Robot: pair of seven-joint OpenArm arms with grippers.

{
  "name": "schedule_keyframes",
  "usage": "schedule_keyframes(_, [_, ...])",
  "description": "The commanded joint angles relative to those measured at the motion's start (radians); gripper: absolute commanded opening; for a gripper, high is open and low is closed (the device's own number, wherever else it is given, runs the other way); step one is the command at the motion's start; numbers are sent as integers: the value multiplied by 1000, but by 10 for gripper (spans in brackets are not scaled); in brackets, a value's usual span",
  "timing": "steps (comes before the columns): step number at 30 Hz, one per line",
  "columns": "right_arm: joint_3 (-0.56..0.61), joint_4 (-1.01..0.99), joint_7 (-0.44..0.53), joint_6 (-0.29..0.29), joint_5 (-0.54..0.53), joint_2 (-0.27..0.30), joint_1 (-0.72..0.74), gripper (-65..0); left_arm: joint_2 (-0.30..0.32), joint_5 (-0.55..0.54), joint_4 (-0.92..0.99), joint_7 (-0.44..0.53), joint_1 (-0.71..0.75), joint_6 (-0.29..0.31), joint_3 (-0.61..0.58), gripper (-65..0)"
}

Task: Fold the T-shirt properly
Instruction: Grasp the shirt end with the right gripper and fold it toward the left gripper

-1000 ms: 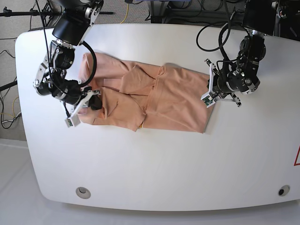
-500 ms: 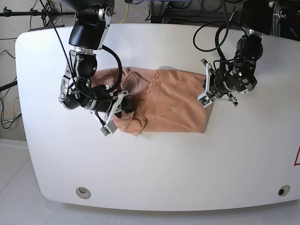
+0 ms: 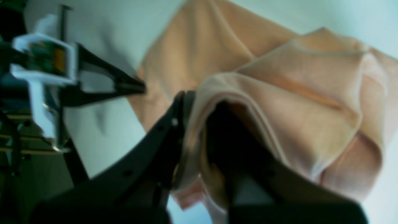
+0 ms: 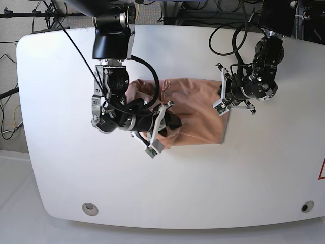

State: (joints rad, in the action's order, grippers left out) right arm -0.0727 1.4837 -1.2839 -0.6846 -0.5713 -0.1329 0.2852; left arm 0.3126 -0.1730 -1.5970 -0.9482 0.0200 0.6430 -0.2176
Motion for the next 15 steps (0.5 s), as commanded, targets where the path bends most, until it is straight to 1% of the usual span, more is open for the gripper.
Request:
schedule_keyframes(1, [29, 10, 36, 4, -19, -20, 33, -650, -2, 0, 8, -47, 16, 13, -9, -650])
schedule_keyframes(6, [98, -65, 85, 67, -26, -24, 59, -650, -2, 0, 8, -47, 16, 13, -9, -650])
schedule_keyframes(8, [127, -110, 102, 81, -28, -24, 72, -650, -13, 0, 8, -47, 16, 13, -9, -650])
schedule_keyframes(15, [205, -217, 194, 88, -29, -24, 101, -650, -22, 0, 8, -47, 19, 13, -9, -650])
